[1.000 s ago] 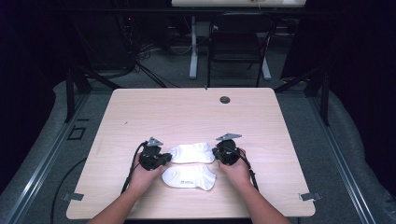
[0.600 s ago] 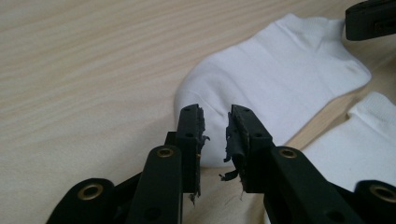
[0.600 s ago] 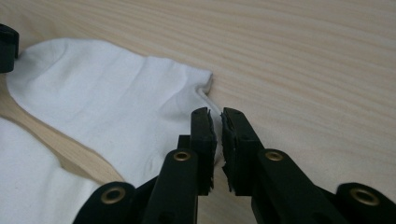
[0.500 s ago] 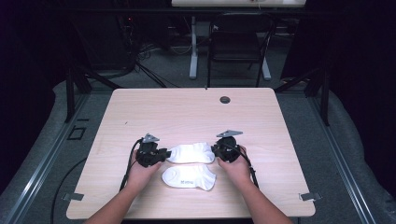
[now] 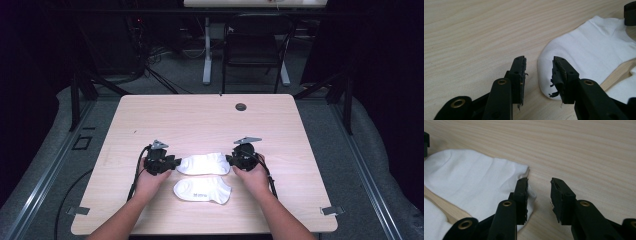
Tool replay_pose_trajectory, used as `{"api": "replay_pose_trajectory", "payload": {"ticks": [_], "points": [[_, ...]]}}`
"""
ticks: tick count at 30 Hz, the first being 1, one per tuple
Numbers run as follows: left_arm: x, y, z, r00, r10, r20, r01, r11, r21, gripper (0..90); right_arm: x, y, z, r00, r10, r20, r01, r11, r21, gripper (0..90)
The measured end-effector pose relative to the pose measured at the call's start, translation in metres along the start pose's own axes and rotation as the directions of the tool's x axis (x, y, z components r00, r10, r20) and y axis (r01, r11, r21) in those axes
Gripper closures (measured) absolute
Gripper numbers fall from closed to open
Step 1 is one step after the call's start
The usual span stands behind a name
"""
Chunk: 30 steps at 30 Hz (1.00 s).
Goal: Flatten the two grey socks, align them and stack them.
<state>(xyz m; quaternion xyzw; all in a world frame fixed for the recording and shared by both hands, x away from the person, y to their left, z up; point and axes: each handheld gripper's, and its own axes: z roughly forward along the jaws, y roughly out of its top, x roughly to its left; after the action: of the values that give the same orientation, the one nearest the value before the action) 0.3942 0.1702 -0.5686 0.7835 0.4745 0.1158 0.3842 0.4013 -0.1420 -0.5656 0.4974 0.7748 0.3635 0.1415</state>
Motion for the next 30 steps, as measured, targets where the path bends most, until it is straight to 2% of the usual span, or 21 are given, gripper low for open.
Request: {"api": "replay_pose_trajectory", "payload": {"ticks": [11, 16, 20, 26, 30], "points": [[0.002, -0.001, 0.006, 0.9999, -0.004, 0.012, 0.004, 0.9999, 0.013, 64.3, -0.003, 0.001, 0.008, 0.9999, 0.01, -0.011, -0.009, 1.0, 0.021, 64.0], [-0.001, -0.001, 0.008, 0.9997, 0.012, 0.022, -0.012, 0.9996, 0.025, 63.9, -0.001, 0.0, 0.012, 0.9998, 0.001, -0.021, -0.001, 0.999, 0.04, 63.6], [-0.004, -0.002, 0.01, 0.9996, 0.028, 0.01, -0.028, 0.9991, 0.031, 64.3, 0.0, -0.002, 0.013, 0.9997, -0.008, -0.023, 0.009, 0.999, 0.039, 63.9], [-0.008, -0.003, 0.012, 0.9984, 0.057, 0.004, -0.057, 0.9973, 0.046, 68.1, 0.002, -0.003, 0.012, 0.9996, -0.025, -0.016, 0.025, 0.999, 0.03, 68.3], [-0.01, -0.004, 0.012, 0.9964, 0.084, -0.006, -0.084, 0.9957, 0.04, 73.1, 0.006, -0.005, 0.012, 0.9986, -0.053, -0.003, 0.053, 0.998, 0.035, 76.0]]}}
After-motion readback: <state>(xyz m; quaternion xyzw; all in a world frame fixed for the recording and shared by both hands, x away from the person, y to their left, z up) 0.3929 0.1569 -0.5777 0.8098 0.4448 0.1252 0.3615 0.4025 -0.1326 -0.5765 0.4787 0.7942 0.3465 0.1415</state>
